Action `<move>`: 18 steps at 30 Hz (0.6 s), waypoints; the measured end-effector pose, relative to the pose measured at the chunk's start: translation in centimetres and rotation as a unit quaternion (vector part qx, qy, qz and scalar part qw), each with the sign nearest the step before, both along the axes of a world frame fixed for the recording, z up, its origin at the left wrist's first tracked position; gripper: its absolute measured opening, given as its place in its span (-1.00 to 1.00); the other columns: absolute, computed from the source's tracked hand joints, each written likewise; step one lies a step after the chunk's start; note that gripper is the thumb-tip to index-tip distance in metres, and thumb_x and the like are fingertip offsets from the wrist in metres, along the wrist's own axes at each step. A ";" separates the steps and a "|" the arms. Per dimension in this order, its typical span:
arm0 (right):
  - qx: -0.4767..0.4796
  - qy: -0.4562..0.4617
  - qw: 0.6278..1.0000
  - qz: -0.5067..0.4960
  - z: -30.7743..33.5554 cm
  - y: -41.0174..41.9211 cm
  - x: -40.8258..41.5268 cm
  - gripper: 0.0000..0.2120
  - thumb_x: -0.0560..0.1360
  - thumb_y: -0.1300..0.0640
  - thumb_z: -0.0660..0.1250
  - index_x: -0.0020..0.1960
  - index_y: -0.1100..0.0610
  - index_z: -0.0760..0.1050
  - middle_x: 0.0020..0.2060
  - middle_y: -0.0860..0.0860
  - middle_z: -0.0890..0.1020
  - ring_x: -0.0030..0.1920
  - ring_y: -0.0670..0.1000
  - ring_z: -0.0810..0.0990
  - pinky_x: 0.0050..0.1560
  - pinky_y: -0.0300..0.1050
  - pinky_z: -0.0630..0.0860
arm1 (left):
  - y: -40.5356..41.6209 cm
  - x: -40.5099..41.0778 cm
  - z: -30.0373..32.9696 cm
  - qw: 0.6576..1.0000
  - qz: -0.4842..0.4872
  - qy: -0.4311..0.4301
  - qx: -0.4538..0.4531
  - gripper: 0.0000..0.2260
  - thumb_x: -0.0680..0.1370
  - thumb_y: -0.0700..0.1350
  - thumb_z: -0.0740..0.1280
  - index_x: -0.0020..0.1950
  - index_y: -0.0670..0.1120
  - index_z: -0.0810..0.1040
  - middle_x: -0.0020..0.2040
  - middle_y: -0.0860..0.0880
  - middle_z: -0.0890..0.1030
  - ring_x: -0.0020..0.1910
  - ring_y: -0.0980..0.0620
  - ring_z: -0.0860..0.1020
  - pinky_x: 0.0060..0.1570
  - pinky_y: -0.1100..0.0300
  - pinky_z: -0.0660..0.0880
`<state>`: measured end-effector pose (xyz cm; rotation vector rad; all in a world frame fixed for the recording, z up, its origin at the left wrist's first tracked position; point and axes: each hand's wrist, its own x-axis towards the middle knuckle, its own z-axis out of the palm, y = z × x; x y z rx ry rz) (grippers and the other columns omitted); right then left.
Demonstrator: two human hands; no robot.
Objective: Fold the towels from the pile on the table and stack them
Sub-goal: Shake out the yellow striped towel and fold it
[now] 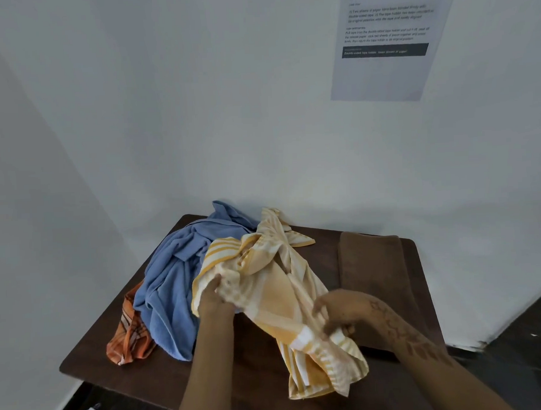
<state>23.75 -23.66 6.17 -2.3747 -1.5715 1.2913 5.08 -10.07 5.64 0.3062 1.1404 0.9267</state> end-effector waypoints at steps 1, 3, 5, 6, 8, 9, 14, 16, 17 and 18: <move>0.069 0.013 0.997 -0.029 0.3 0.1 -0.1 -0.45 0.40 0.01 0.46 0.32 0.08 0.37 -0.17 -0.04 0.53 -0.41 -0.09 0.52 -0.40 -0.27 0.47 | 0.1 0.4 0.4 0.999 0.007 -0.037 0.000 -0.74 0.53 -0.27 0.32 0.23 -0.18 0.48 0.15 -0.07 0.52 0.13 -0.12 0.51 0.08 0.13 0.44; 0.175 0.078 0.978 -0.080 1.1 0.8 -0.6 -0.40 0.38 -0.10 0.46 0.32 0.01 0.31 -0.15 0.04 0.59 -0.41 -0.08 0.55 -0.37 -0.23 0.50 | -0.2 1.8 1.3 0.986 -0.073 -0.153 0.004 -0.68 0.46 -0.12 0.41 0.17 -0.19 0.53 0.09 -0.08 0.55 0.04 -0.08 0.53 0.05 0.08 0.47; 0.239 0.128 0.957 -0.098 1.8 1.6 -1.9 -0.46 0.39 -0.10 0.45 0.28 0.02 0.35 -0.20 0.04 0.61 -0.41 -0.10 0.54 -0.38 -0.23 0.48 | -1.1 3.4 1.7 0.969 -0.156 -0.181 0.056 -0.67 0.43 -0.02 0.40 0.13 -0.14 0.57 0.01 -0.04 0.58 -0.02 -0.04 0.53 0.01 0.08 0.45; 0.266 0.135 0.948 -0.109 1.7 2.1 -2.4 -0.54 0.41 -0.07 0.43 0.23 0.05 0.40 -0.22 0.00 0.60 -0.40 -0.13 0.55 -0.37 -0.24 0.48 | -1.7 4.0 1.5 0.958 -0.209 -0.169 0.097 -0.75 0.47 -0.01 0.35 0.07 -0.11 0.59 -0.05 -0.01 0.61 -0.05 -0.01 0.55 -0.04 0.08 0.45; 0.309 0.112 0.935 -0.135 1.4 2.4 -2.9 -0.77 0.47 0.03 0.38 0.07 0.11 0.51 -0.27 -0.05 0.57 -0.41 -0.16 0.53 -0.34 -0.18 0.48 | -2.2 4.8 0.8 0.950 -0.244 -0.145 0.129 -0.83 0.56 -0.08 0.26 0.02 -0.10 0.60 -0.08 0.00 0.65 -0.04 -0.01 0.57 -0.14 0.10 0.50; 0.309 0.103 0.934 -0.147 1.1 2.4 -2.8 -0.89 0.49 0.09 0.35 -0.09 0.13 0.52 -0.33 -0.03 0.52 -0.44 -0.13 0.50 -0.34 -0.12 0.46 | -2.2 4.8 0.0 0.960 -0.218 -0.132 0.120 -0.86 0.57 -0.14 0.26 0.05 -0.13 0.58 -0.08 -0.03 0.65 -0.05 -0.02 0.58 -0.20 0.11 0.54; 0.231 0.134 0.957 -0.115 -0.4 1.3 -2.4 -0.84 0.45 0.17 0.32 -0.24 0.22 0.40 -0.39 0.01 0.38 -0.40 -0.03 0.44 -0.35 -0.07 0.38 | -2.1 4.0 -4.8 0.989 -0.097 -0.064 -0.087 -0.94 0.55 -0.33 0.27 -0.03 -0.19 0.45 -0.27 -0.14 0.38 -0.33 -0.06 0.43 -0.58 0.17 0.54; 0.200 0.143 0.965 -0.093 -1.1 1.0 -2.3 -0.81 0.44 0.15 0.33 -0.20 0.28 0.43 -0.34 0.03 0.41 -0.31 -0.01 0.46 -0.29 -0.11 0.36 | -2.9 4.0 -5.5 0.984 -0.114 -0.084 -0.109 -0.94 0.54 -0.26 0.32 -0.12 -0.20 0.48 -0.27 -0.13 0.39 -0.32 -0.02 0.42 -0.57 0.21 0.53; 0.182 0.145 0.969 -0.084 -1.4 0.8 -2.2 -0.79 0.43 0.14 0.34 -0.19 0.30 0.44 -0.31 0.05 0.43 -0.28 0.00 0.46 -0.26 -0.11 0.36 | -3.0 4.0 -5.7 0.981 -0.123 -0.097 -0.112 -0.91 0.54 -0.23 0.33 -0.15 -0.20 0.49 -0.28 -0.11 0.41 -0.34 0.01 0.42 -0.57 0.27 0.51; 0.163 0.152 0.972 -0.078 -1.6 0.6 -2.2 -0.76 0.42 0.13 0.34 -0.16 0.34 0.45 -0.29 0.07 0.45 -0.26 0.02 0.48 -0.23 -0.10 0.37 | -3.0 3.9 -5.4 0.978 -0.134 -0.115 -0.109 -0.90 0.54 -0.22 0.34 -0.16 -0.19 0.49 -0.30 -0.09 0.41 -0.39 0.04 0.41 -0.57 0.31 0.48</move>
